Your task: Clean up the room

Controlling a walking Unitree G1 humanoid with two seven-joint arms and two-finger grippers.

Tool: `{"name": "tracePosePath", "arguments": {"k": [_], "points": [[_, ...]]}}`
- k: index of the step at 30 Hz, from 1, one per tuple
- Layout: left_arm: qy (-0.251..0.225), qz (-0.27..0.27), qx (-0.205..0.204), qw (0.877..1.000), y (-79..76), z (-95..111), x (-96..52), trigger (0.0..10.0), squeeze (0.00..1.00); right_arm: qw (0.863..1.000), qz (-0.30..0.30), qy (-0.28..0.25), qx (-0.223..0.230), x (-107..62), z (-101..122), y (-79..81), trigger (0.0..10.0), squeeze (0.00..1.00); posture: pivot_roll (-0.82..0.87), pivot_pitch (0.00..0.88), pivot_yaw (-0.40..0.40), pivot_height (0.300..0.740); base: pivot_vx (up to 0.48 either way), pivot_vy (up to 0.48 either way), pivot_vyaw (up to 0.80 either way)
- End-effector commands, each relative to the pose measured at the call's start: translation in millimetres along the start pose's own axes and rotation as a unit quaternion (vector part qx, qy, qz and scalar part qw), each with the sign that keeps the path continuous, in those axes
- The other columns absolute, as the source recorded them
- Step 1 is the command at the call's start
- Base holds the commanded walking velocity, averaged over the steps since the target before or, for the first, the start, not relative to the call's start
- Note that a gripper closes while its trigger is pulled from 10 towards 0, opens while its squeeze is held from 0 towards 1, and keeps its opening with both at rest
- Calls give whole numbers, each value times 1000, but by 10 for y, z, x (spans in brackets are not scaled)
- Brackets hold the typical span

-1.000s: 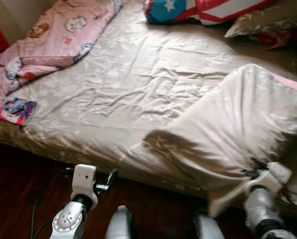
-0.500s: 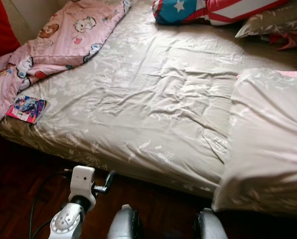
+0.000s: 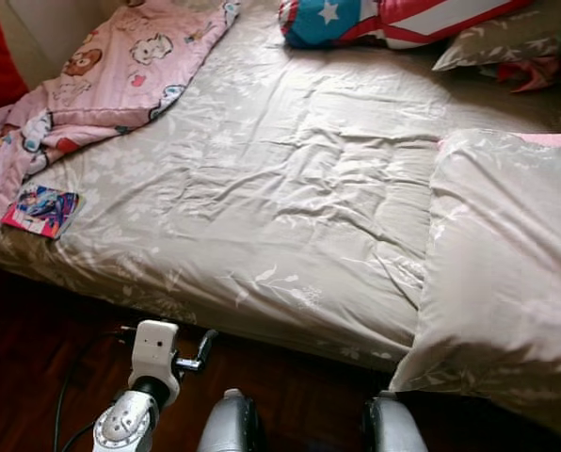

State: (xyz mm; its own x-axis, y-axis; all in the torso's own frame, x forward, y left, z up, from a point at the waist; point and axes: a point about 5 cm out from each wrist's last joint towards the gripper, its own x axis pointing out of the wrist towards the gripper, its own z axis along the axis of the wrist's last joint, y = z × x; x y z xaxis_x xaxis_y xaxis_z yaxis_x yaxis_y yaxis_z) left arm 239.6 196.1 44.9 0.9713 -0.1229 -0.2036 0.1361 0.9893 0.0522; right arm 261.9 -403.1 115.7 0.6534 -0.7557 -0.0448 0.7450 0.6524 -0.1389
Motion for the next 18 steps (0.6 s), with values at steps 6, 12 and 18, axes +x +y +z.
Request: {"name": "tracePosePath", "arguments": {"k": [6,12,18], "points": [[42,48,-53,997,112,-259,-46,10000,0,980,193,12,39,-307,-270,606,10000,0,-78,170,61,665,0,0,0],[69,67,-83,992,127,-390,55,10000,0,934,331,135,-19,-1052,-1084,1049,10000,0,-62,142,45,685,0,0,0],[102,64,-83,989,86,-547,77,10000,0,909,344,233,-15,-1508,-1522,1088,10000,0,-64,105,31,710,0,0,0]]}}
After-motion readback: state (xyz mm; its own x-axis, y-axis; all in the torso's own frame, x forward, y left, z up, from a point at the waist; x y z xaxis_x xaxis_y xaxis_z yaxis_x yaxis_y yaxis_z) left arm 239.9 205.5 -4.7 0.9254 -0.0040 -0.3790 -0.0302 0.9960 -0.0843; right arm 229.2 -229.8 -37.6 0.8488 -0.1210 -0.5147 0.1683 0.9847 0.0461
